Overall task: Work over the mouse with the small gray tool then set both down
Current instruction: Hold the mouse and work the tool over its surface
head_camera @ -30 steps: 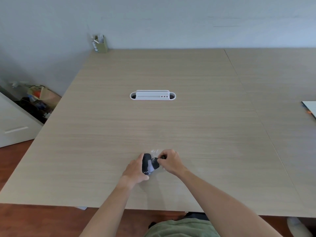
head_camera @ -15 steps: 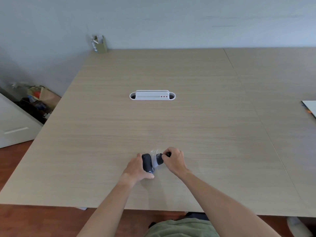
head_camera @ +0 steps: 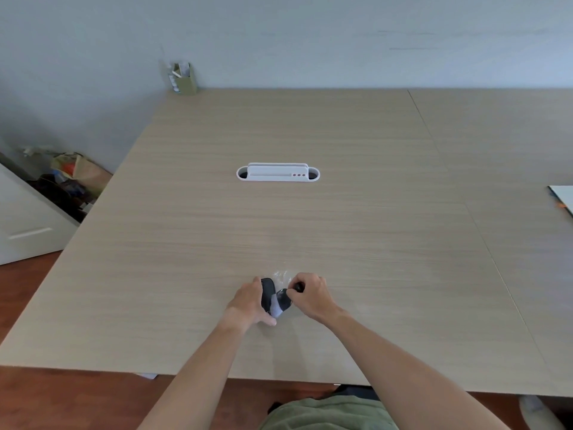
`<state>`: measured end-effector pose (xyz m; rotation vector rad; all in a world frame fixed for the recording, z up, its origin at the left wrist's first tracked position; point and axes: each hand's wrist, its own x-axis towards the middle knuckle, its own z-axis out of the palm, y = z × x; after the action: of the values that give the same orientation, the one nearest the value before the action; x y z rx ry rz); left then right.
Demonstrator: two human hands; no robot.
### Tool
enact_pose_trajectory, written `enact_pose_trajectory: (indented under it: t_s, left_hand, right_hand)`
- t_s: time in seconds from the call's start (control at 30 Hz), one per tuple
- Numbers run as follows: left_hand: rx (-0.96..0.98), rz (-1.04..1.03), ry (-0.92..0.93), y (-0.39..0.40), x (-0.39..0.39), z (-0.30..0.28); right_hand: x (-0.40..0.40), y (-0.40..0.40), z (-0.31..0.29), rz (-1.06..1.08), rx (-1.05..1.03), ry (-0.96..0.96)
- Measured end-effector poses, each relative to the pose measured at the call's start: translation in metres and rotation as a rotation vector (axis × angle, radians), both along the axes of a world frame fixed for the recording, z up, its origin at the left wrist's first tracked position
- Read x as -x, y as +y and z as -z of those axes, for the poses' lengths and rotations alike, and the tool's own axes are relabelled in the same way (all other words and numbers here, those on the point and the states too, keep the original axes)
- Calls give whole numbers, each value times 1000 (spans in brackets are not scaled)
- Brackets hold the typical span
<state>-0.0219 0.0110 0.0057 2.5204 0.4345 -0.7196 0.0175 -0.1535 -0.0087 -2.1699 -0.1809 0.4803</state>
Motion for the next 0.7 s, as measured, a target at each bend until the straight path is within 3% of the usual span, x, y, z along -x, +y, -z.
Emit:
enact_pose_trajectory:
  t_s: [0.2,0.3,0.47,0.7]
  left_hand:
    - [3,-1,-5,1,1,1]
    - [12,-3,-22,1,2,0]
    - [-6,-3,-24,0,3,-2]
    - [-5,-5,-19,1,3,-1]
  right_hand:
    - [-4,-4,3,111,20,-68]
    - [-3,-2,0,57,-59,-13]
    - [-3,-2,3,51,80,-66]
    - [-1,1,1,8,55,-68]
